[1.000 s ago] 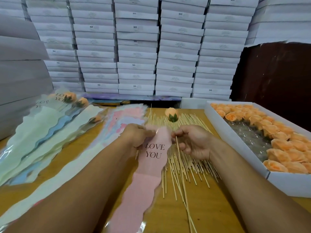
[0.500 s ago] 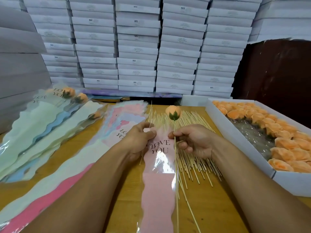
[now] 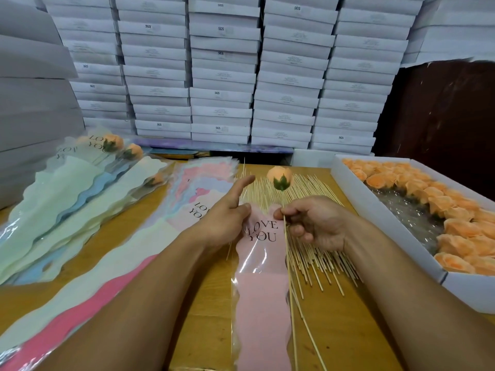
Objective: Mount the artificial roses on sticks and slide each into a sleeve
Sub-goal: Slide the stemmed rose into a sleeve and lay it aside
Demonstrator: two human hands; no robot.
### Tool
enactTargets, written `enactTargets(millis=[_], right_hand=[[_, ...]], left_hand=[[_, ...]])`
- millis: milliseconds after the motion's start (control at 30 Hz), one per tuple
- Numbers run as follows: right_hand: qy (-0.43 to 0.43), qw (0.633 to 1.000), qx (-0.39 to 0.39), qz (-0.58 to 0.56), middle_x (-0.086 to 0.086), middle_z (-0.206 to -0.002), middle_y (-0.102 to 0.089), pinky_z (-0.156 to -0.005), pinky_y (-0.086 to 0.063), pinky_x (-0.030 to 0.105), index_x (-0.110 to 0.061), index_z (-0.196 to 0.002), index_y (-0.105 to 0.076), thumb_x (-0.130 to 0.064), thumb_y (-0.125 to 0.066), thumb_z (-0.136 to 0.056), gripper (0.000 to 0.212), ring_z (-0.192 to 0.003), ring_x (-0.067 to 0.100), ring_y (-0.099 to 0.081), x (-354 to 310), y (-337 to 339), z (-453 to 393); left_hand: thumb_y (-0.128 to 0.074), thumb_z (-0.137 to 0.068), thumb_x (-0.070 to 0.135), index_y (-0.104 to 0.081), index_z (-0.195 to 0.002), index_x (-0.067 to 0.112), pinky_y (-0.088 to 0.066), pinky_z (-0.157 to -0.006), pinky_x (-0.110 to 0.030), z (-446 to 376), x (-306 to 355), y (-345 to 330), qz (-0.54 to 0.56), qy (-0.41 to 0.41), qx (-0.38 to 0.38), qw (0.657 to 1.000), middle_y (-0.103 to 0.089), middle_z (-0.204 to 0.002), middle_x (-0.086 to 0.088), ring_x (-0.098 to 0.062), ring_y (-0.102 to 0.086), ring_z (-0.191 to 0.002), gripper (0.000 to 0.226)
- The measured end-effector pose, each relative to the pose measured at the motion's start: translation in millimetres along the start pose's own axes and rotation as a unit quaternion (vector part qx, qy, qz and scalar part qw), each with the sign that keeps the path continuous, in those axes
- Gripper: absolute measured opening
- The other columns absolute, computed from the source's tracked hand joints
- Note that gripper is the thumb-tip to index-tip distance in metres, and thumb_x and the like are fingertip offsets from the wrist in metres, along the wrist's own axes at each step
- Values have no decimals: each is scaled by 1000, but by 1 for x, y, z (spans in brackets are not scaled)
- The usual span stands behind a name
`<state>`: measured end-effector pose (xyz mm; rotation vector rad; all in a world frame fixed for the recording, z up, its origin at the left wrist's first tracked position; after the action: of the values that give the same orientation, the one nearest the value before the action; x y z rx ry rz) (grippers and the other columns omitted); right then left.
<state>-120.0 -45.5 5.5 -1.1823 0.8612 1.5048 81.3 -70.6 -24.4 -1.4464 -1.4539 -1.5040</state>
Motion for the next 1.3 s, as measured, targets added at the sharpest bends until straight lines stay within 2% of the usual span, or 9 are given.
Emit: enactTargets(millis=[100,333,467,600,667,767,933,1067,1300], right_hand=[[2,1000,4,5,5,-69,-65,-33,-33,19,-6,-68,-76,-8,-53,-97,37,-44,9,-46,0,0,-1],[2,1000,1,24,5,-68,-63,-34,-35,19,-2,-82,-72,-9,-54,-97,24,-46,10,-47,-1,0,2],[-2,999,-1,39,4,-65,-64,-33,-35,19,-2,-84,-71,-8,-53,-97,23,-44,10,-47,-1,-1,3],[-9,998,-17,52,4,-64,-63,-34,-35,20,-1,-84,-71,-8,-54,-97,22,-45,10,-48,-2,-3,5],[-9,998,-27,63,3,-61,-62,-35,-35,20,-1,-86,-69,-8,-53,-97,21,-45,10,-48,-2,-3,7],[-8,997,-27,76,1,-55,-61,-34,-35,19,1,-88,-67,-7,-52,-97,19,-43,9,-48,-4,-5,10],[-4,997,-23,79,0,-56,-63,-34,-35,19,1,-89,-67,-6,-52,-97,19,-42,9,-48,-5,-8,13],[-3,996,-28,79,0,-55,-62,-35,-35,18,2,-92,-66,-7,-51,-98,19,-43,9,-48,-7,-9,15],[-6,996,-27,82,0,-54,-61,-35,-35,18,1,-91,-66,-7,-51,-98,19,-43,9,-48,-7,-9,15]], left_hand=[[-34,-104,8,-36,-140,50,-39,-45,-23,1,1,0,7,7,-4,1000,-59,-61,-6,-15,-51,-52,56],[-39,-98,9,-46,-109,39,-43,-51,-30,0,0,3,-18,37,-2,999,-59,-54,5,-12,-53,-51,33],[-44,-97,13,-46,-114,35,-45,-61,-38,0,0,3,1,43,8,999,-61,-59,0,-17,-58,-57,29],[-44,-92,8,-40,-136,44,-46,-50,-23,6,5,4,-9,33,3,999,-60,-58,2,-11,-58,-52,57],[-49,-93,6,-47,-136,33,-50,-50,-25,9,9,5,6,27,17,999,-67,-70,-1,-15,-64,-57,51],[-61,-92,3,-64,-116,27,-55,-59,-30,11,11,6,19,2,36,999,-74,-94,-2,-25,-71,-82,34],[-77,-84,3,-71,-100,22,-52,-63,-28,7,8,8,2,-20,77,997,-62,-66,8,-11,-59,-63,25],[-78,-83,3,-62,-108,21,-57,-66,-30,6,8,12,6,-16,70,997,-70,-74,-5,-16,-67,-66,35],[-70,-92,6,-64,-91,14,-59,-70,-43,9,11,7,-54,-42,49,996,-73,-77,-13,-29,-70,-72,10]])
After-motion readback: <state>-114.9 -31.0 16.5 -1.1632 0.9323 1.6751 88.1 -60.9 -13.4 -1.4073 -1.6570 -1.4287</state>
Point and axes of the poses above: each hand's wrist, its own z-axis away from the middle knuckle, its own y-axis out of the back of the hand, x = y × z, the point moved 1 cm from there along -z, towards the middle knuckle
